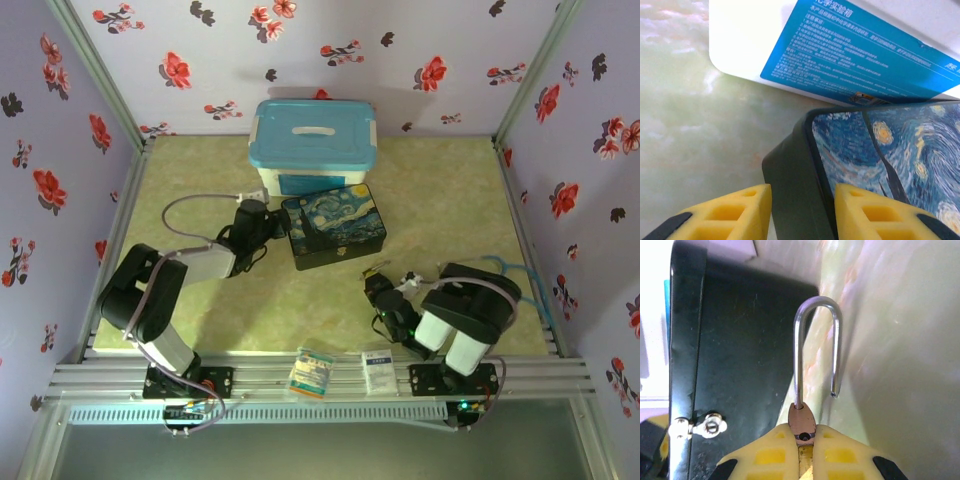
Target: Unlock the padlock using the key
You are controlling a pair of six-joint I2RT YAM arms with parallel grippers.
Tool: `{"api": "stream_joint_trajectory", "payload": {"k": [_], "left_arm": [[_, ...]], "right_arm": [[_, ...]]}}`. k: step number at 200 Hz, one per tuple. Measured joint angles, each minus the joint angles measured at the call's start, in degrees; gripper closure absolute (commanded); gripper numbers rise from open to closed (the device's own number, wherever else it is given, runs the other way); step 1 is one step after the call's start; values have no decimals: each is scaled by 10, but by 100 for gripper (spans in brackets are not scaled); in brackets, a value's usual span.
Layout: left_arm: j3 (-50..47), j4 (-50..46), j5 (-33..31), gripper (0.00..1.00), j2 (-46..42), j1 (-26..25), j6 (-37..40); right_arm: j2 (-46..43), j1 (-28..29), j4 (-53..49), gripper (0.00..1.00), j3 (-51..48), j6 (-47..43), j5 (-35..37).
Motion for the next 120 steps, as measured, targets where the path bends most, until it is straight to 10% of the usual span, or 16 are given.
{"api": "stream_joint_trajectory", "payload": {"k": [67,120], "left_arm": [[21,-68,12,59,-14,12,14],[-6,-145,14,53,-92,14,17]], "right_arm": [[-278,-92,-447,100,87,-159,-262],[-301,-174,-657,100,130,-269,-400]]}}
